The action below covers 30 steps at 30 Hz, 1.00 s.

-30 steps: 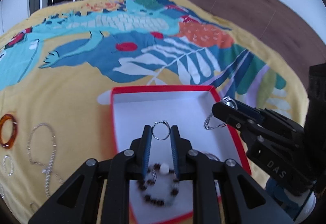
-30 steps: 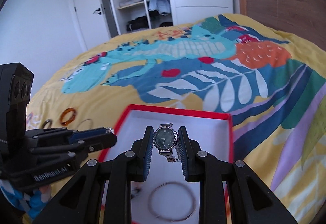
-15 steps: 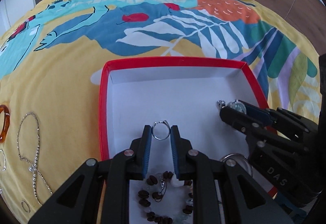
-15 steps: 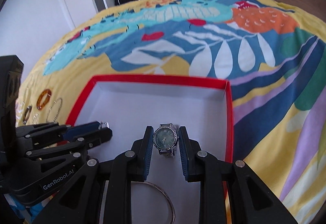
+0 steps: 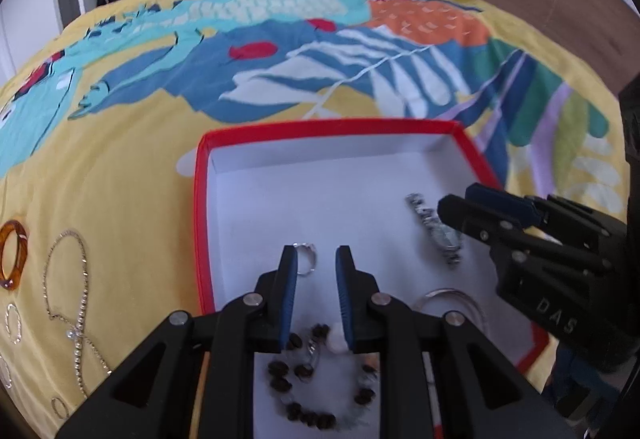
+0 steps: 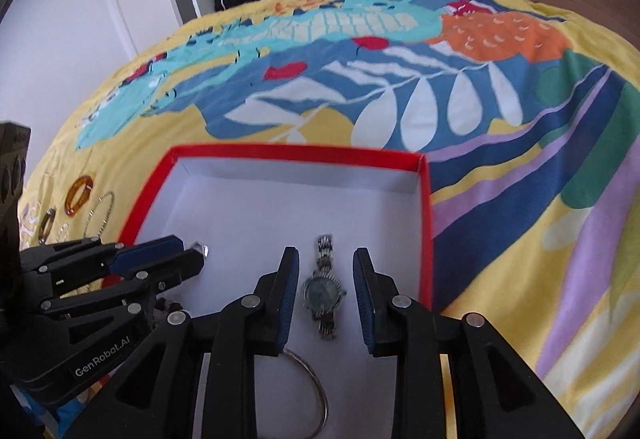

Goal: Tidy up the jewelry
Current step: 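Open the left tool over the box while the right tool releases the watch inside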

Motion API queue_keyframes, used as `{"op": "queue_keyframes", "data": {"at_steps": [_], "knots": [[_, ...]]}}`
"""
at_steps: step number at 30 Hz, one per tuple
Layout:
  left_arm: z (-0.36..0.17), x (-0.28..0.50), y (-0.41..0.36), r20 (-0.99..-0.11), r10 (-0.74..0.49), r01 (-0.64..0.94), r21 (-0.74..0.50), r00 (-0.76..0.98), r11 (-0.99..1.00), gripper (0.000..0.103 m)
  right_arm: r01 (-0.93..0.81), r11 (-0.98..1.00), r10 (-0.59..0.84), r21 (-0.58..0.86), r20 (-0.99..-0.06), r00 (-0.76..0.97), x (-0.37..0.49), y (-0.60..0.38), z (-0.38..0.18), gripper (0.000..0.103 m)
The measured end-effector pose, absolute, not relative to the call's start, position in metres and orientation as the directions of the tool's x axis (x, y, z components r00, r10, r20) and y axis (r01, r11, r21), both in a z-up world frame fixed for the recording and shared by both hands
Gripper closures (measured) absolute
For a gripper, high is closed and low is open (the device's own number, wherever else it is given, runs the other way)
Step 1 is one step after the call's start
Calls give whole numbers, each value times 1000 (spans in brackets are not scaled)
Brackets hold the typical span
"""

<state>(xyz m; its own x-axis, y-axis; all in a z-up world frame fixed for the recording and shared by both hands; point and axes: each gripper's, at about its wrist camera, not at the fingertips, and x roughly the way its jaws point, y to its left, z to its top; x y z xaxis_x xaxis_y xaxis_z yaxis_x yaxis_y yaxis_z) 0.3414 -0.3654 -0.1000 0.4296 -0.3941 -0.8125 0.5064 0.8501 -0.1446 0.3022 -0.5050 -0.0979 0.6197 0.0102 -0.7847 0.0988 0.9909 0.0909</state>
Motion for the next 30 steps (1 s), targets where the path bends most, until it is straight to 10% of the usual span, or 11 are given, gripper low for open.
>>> {"op": "queue_keyframes", "data": {"at_steps": [14, 30], "knots": [[-22, 294, -270, -741, -405, 442, -162, 536, 882, 74, 32, 996, 30, 81, -659, 751, 248, -444, -1, 69], [-43, 253, -60, -757, -99, 66, -74, 646, 995, 67, -133, 975, 216, 179, -606, 765, 229, -318, -5, 69]]}}
